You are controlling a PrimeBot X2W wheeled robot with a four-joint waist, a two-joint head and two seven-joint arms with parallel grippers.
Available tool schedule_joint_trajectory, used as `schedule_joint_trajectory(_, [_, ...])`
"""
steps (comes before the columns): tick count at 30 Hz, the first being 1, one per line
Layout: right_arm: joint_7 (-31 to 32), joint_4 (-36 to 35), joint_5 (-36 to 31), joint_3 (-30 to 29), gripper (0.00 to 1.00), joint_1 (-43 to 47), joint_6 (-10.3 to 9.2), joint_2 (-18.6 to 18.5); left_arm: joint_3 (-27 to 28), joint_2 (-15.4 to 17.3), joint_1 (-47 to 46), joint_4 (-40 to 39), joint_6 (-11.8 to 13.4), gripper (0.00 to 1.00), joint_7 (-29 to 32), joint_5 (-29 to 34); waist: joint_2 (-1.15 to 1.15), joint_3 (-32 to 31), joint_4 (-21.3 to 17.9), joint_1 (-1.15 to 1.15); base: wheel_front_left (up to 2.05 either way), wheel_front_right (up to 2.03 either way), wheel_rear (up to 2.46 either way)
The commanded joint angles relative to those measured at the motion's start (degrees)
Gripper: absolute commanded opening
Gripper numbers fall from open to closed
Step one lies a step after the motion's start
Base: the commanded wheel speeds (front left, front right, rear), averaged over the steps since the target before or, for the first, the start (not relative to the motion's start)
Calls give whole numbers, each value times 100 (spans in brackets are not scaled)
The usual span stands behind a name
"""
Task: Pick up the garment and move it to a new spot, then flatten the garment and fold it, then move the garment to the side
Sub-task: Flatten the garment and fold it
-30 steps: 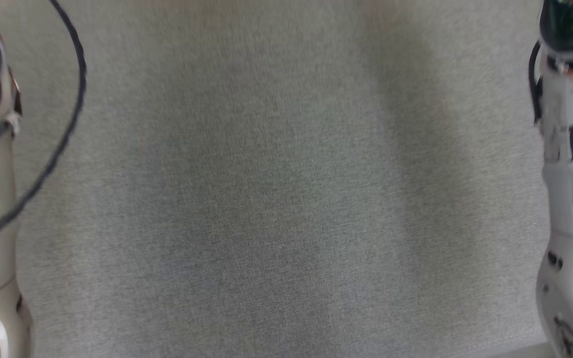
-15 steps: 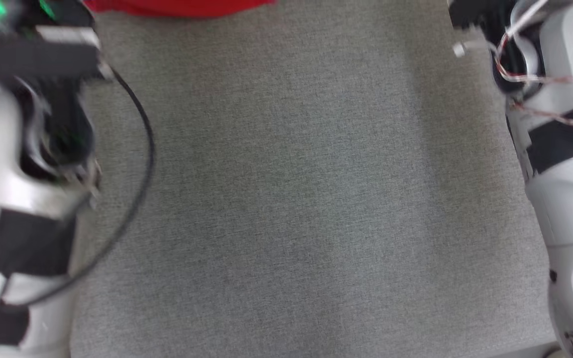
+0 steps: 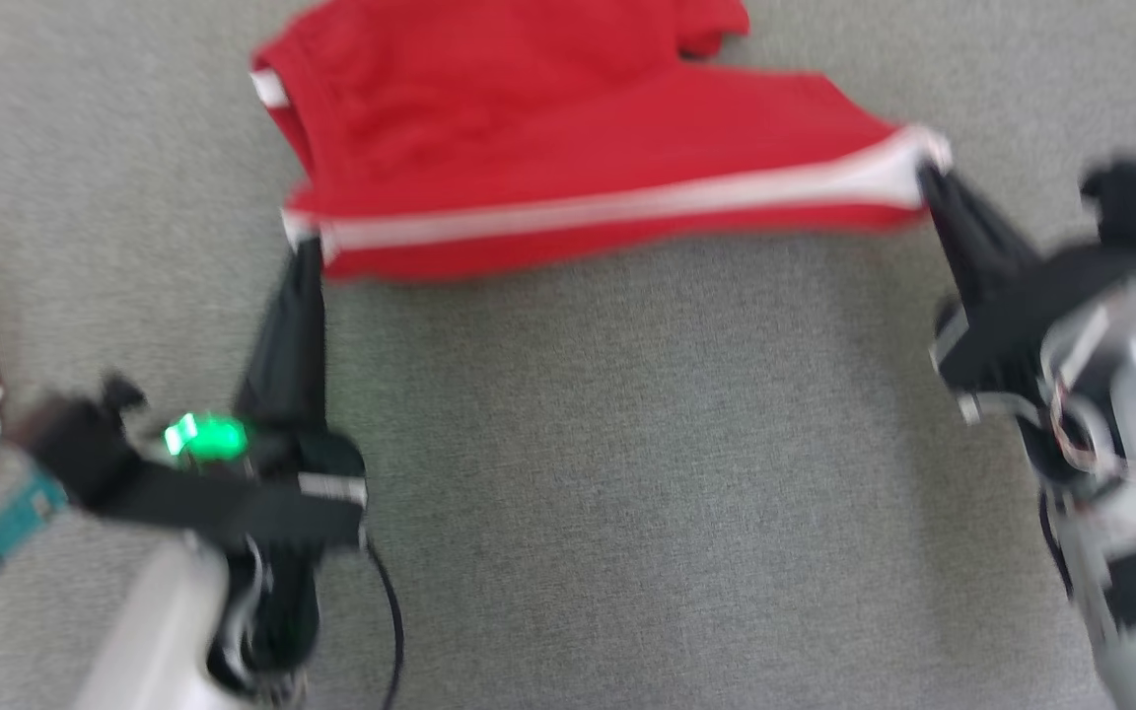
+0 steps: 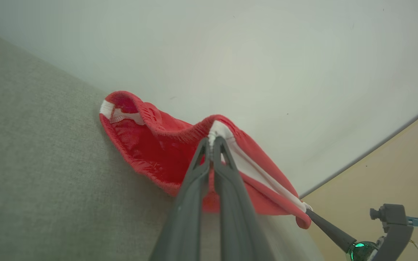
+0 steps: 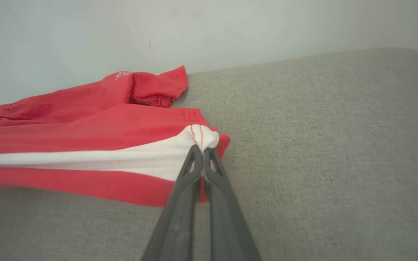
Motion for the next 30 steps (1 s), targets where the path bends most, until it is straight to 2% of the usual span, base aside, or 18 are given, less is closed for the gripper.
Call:
schedule_joint_trajectory(1, [79,-182,-13,-181,0,368,-15,-32,28,-15,273,-48,-9,0,-21,41,0,-338,153,1,0,0,0])
schedule_joint_trajectory(5, [357,-879,-101,-704,0,1334,-15,189,-161,10,934,-63,1,0,-21,68,0,-592,208,1,0,0,0])
schedule_joint_trajectory(10, [774,-1520,-278,-1120,0,2329,-15,453,-506,123,1527,90,1,0,-21,-197,0,-980,263,1,0,0,0])
schedule_joint_trajectory(17, [1410,-2099,-472,-1586,0,3512,-15,875,-961,464,2179,255,1,0,198,-616,0,-1506,303,1,0,0,0])
schedule_joint_trajectory(22, [1872,-2495,-570,-1792,0,4145,-15,1009,-1174,738,2549,330,13,0,506,-773,0,-1743,289,1,0,0,0])
schedule_joint_trajectory(30, [2870,-3319,-680,-2066,0,4983,-15,1054,-1377,1126,3113,124,405,0,1259,-1056,0,-1894,271,1,0,0,0])
